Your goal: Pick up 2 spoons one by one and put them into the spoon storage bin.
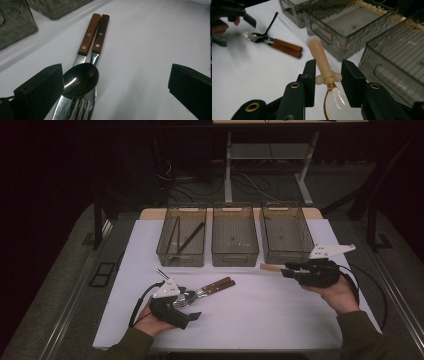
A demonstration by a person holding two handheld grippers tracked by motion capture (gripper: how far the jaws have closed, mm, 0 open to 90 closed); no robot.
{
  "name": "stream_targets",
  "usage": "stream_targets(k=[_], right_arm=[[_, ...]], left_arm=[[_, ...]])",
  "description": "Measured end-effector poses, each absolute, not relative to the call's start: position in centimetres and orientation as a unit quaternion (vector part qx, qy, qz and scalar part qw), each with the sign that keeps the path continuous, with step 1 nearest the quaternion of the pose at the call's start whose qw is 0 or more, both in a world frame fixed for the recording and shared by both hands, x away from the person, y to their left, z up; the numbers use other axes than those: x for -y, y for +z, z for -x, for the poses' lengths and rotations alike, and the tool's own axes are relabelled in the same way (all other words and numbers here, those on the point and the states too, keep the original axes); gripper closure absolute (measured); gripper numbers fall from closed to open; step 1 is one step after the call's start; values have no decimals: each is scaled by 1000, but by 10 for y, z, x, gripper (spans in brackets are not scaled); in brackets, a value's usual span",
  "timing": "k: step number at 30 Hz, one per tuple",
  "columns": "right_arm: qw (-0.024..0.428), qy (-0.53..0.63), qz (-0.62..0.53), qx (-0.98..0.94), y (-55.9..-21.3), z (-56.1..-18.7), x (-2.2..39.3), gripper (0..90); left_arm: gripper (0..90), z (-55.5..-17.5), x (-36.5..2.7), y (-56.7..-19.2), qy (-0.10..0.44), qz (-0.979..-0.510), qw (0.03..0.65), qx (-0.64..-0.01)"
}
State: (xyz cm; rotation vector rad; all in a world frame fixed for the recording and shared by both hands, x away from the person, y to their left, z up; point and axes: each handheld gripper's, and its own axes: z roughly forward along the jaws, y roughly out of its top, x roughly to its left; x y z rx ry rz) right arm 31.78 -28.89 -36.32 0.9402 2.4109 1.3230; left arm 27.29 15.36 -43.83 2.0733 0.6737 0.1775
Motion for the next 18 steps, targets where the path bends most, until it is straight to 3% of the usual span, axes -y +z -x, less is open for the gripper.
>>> stream_targets(k=[18], right_arm=[[133,445,-350,-814,-344,-381,242,656]], left_arm=[[0,-272,-153,-438,71,-839,464,-275]])
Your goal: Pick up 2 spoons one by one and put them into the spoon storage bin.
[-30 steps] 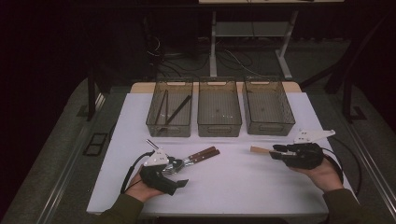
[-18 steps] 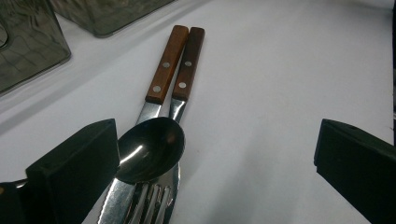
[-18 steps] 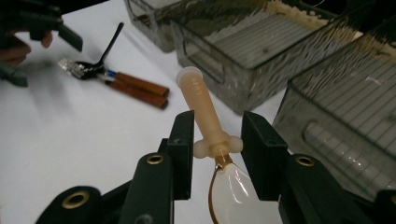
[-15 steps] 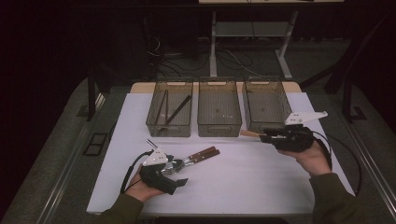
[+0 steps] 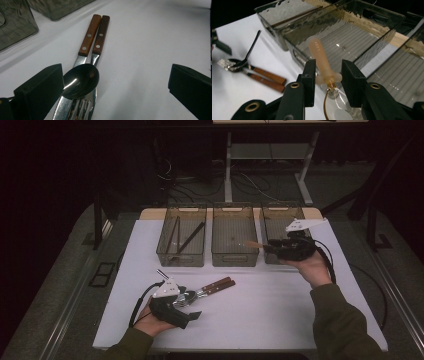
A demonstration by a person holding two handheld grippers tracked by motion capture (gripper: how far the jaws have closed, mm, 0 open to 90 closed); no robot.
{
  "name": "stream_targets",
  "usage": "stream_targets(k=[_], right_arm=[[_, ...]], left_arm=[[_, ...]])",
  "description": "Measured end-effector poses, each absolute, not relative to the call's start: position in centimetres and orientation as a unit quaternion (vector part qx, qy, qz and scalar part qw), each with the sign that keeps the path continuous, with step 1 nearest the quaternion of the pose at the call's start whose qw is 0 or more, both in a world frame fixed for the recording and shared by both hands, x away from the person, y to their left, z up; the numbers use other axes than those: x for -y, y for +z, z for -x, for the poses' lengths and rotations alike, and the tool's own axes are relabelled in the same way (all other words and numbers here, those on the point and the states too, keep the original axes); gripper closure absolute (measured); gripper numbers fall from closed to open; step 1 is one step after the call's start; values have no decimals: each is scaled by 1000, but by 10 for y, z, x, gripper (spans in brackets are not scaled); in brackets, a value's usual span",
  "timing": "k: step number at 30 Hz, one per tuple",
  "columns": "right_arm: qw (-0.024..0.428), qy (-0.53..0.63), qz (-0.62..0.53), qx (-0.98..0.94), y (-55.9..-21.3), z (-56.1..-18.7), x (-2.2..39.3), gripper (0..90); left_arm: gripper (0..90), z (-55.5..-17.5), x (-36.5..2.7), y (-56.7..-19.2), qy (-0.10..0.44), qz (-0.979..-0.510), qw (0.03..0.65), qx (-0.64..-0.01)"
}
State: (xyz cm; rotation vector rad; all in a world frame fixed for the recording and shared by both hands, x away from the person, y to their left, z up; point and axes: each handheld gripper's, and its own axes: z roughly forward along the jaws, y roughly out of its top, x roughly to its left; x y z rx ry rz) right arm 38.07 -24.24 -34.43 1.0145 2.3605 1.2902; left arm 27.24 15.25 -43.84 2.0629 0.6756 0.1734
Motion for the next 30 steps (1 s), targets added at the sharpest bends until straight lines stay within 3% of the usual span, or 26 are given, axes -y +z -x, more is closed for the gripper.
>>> stream_targets(k=[14,30], right_arm=[[129,418,-361,-824,-346,-428,200,653],[104,327,-376,-861,-384,-462,154,647]], left_arm=[[0,-272,-151,-438,67,-838,469,-272],[0,-272,-151,-437,63,-841,469,-264]])
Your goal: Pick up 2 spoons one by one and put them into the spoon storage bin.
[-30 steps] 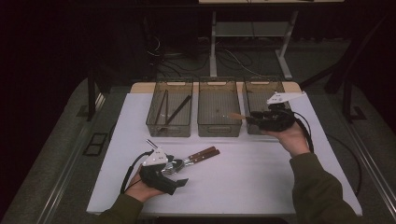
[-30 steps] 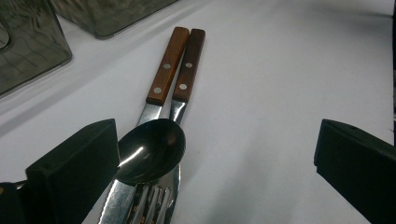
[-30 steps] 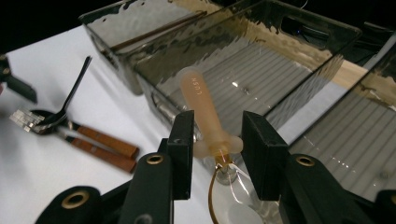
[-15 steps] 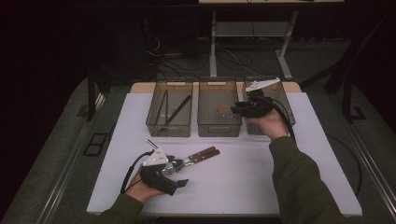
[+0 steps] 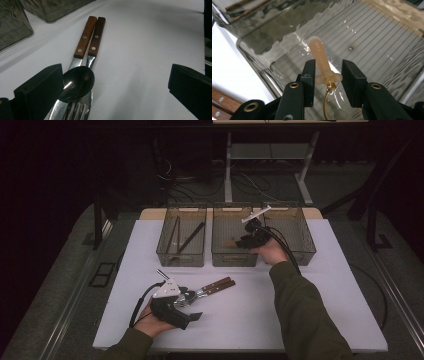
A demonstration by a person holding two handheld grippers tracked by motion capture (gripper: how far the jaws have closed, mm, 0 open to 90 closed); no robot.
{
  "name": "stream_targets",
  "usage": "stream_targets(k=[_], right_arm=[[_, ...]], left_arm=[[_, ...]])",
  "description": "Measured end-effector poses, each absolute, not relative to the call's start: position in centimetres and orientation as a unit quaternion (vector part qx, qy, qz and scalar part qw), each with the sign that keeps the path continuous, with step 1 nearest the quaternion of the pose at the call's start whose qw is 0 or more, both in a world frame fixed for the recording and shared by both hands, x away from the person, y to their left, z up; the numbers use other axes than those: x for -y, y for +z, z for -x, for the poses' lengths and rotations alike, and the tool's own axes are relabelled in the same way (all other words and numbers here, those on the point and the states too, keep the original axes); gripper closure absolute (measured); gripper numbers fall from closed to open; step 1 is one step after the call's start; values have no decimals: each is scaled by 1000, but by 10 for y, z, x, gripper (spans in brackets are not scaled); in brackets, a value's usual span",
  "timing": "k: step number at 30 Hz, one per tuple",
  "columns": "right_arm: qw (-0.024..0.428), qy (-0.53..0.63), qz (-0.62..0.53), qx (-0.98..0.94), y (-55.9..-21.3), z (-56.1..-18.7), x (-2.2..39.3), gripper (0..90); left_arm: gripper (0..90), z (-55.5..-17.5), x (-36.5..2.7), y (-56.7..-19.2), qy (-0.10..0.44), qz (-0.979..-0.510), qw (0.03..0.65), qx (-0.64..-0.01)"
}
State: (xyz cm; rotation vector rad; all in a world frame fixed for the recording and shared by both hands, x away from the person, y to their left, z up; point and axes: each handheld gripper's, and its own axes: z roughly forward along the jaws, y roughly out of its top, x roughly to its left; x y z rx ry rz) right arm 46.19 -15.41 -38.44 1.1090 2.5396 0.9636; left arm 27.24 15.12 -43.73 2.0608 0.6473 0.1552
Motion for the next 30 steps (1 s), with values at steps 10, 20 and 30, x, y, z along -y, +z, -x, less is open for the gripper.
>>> stream_targets(k=[10,20,30], right_arm=[[93,303,-381,-868,-389,-466,144,633],[119,336,-383,-852,-377,-460,150,461],[114,401,-378,-827,-363,-426,175,305]], left_arm=[[0,-272,-151,-437,62,-841,469,-263],[0,-272,-151,-437,63,-841,470,-262],[0,-272,-152,-436,64,-837,472,-269]])
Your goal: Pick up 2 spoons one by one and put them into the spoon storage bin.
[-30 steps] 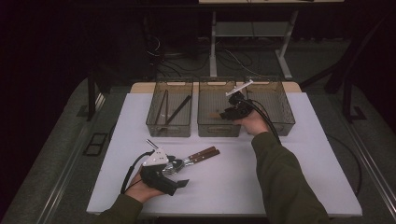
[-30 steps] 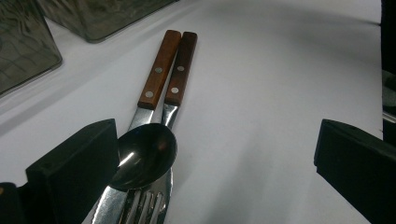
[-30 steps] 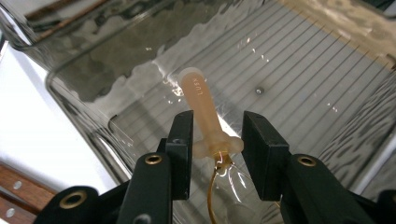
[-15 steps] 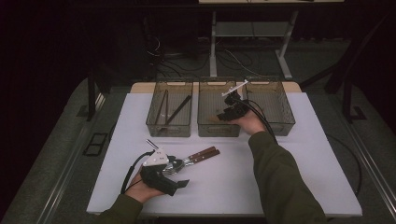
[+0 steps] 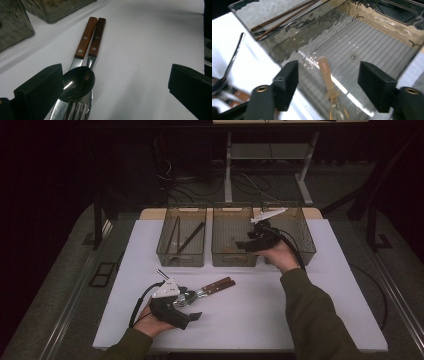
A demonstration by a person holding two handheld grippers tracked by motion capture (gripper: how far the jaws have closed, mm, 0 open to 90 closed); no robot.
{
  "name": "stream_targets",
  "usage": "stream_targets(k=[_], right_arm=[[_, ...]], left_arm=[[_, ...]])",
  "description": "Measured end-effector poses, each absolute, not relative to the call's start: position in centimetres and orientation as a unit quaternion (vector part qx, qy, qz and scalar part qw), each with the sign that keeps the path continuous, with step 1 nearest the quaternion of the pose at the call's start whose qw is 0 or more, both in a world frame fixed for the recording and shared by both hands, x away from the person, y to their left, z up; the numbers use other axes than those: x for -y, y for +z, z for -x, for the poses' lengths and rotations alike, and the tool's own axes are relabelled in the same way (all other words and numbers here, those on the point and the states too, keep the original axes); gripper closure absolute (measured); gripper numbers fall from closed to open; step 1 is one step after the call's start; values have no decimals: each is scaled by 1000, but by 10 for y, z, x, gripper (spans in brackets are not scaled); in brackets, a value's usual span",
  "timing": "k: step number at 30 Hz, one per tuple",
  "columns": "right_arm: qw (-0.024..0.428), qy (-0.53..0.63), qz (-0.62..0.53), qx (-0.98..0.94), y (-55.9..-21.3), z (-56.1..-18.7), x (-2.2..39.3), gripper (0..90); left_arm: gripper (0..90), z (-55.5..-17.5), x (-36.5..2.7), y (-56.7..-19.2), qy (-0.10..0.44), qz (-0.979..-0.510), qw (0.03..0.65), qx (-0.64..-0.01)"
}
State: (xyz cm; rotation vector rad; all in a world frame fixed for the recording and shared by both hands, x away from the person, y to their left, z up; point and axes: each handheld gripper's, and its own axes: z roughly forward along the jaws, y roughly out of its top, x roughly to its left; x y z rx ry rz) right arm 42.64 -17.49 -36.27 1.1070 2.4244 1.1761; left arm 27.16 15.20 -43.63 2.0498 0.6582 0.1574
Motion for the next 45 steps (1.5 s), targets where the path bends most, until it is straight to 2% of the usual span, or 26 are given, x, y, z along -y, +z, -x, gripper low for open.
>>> stream_targets(k=[9,14,16,30,37,40,45], right_arm=[[125,426,-382,-810,-366,-389,205,196],[129,433,-383,-805,-375,-372,218,179],[128,442,-381,-802,-379,-366,223,146],[150,442,-383,-797,-416,-315,254,144],[145,436,-390,-798,-431,-297,269,144],[144,438,-389,-797,-434,-290,274,144],[144,436,-385,-801,-439,-276,280,144]], left_arm=[[0,-273,-154,-435,67,-838,468,-272],[0,-275,-155,-435,65,-835,473,-274],[0,-276,-155,-434,65,-834,475,-274],[4,-276,-158,-433,76,-832,475,-277],[26,-274,-158,-432,81,-835,471,-274],[41,-273,-158,-433,83,-836,468,-274],[119,-272,-160,-431,87,-833,471,-279]])
